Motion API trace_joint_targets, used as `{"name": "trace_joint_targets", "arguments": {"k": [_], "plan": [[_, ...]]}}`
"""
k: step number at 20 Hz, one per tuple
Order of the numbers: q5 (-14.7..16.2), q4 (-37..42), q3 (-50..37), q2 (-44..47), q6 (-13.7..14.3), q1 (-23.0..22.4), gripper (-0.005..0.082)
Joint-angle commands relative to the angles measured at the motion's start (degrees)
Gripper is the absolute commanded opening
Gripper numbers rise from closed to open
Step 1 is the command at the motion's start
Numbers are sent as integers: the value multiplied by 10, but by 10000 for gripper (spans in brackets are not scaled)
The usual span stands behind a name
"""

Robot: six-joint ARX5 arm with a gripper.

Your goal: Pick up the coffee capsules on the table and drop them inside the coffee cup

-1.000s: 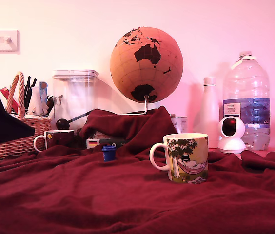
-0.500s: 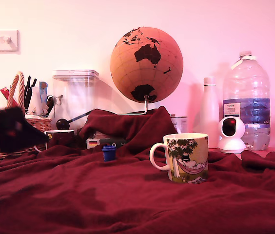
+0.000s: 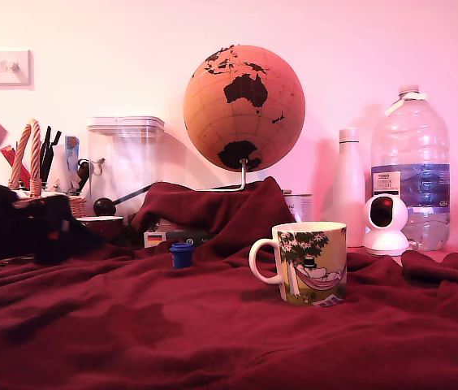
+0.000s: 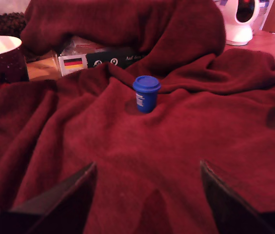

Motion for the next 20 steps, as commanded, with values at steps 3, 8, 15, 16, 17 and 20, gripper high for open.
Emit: {"name": "trace_joint_targets", "arguments": {"k": [3, 8, 15, 16, 17, 20], "plan": [[2, 5, 22, 30, 3, -10, 609], [2, -1, 53, 53, 4, -31, 609], [2, -23, 96, 77, 18, -43, 609], [2, -28, 102, 77, 18, -43, 609], [2, -34, 108, 78, 18, -43, 609], [5, -63, 132, 78, 18, -44, 609]]}}
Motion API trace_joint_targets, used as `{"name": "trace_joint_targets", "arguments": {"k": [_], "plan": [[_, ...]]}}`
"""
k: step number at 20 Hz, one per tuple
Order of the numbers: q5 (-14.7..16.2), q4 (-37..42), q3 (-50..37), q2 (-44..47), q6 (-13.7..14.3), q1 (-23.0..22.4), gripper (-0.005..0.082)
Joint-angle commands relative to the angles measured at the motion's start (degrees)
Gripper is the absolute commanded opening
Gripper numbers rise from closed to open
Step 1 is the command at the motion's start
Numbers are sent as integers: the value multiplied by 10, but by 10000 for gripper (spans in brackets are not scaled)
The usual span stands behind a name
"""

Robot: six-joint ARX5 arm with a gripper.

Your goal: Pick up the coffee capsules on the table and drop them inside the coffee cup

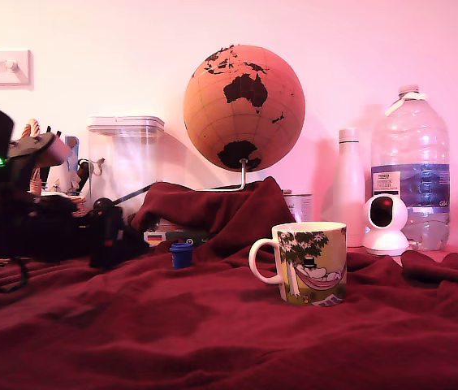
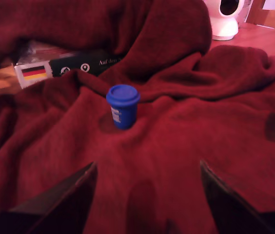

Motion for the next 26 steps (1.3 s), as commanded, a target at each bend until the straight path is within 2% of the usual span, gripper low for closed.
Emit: {"name": "trace_joint_targets", "arguments": {"k": [1, 7, 17, 26], "plan": [[2, -9, 15, 7, 3, -5, 609], [2, -29, 56, 15, 3, -9, 609], [3, -45, 128, 80, 3, -10, 609], [2, -118, 183, 89, 3, -12, 609]]}}
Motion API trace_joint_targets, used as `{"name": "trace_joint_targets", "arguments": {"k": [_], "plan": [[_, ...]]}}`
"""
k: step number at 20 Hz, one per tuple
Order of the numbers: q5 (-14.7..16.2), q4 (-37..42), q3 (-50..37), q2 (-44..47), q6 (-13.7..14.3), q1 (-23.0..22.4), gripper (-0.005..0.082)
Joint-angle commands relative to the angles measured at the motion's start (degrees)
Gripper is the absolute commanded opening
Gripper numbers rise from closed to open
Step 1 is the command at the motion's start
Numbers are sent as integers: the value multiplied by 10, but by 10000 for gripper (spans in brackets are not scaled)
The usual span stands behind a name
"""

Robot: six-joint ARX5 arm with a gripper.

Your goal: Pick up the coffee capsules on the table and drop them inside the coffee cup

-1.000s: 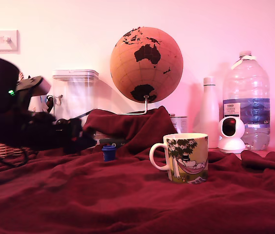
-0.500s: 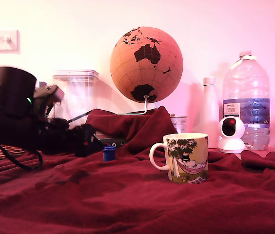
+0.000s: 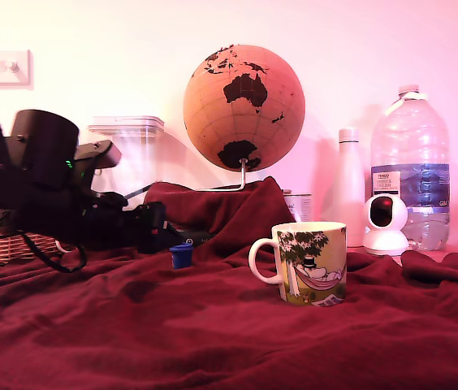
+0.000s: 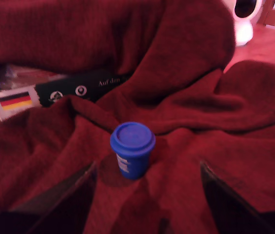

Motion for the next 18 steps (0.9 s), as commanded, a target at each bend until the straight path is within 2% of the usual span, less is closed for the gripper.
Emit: {"name": "trace_joint_targets", "arguments": {"k": [1, 12, 18], "plan": [[2, 1, 6, 16, 3, -4, 609], [2, 0, 14, 16, 9, -4, 608], [2, -40, 51, 16, 9, -4, 608]]}}
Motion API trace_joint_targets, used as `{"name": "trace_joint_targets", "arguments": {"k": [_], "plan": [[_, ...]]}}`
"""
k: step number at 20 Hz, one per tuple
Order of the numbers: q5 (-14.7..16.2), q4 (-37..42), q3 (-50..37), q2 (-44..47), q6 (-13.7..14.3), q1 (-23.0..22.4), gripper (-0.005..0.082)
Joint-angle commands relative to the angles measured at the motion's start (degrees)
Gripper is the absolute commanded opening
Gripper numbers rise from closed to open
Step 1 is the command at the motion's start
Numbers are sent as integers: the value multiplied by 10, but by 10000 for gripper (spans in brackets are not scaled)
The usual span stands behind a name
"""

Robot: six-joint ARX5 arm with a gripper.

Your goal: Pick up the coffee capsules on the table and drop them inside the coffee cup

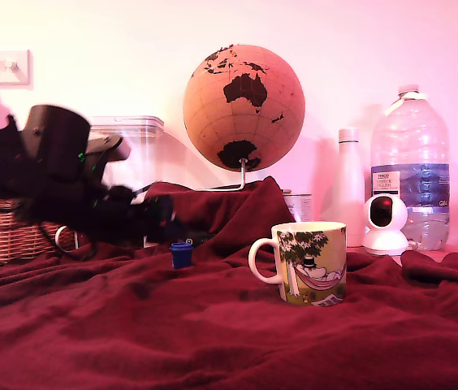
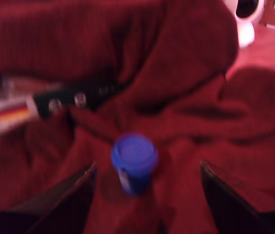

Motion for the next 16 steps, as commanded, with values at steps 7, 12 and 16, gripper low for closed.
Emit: {"name": "trace_joint_targets", "arguments": {"k": [7, 12, 16], "plan": [[4, 2, 31, 57, 5, -1, 606], [11, 1, 57, 97, 3, -2, 606], [11, -29, 85, 104, 3, -2, 606]]}}
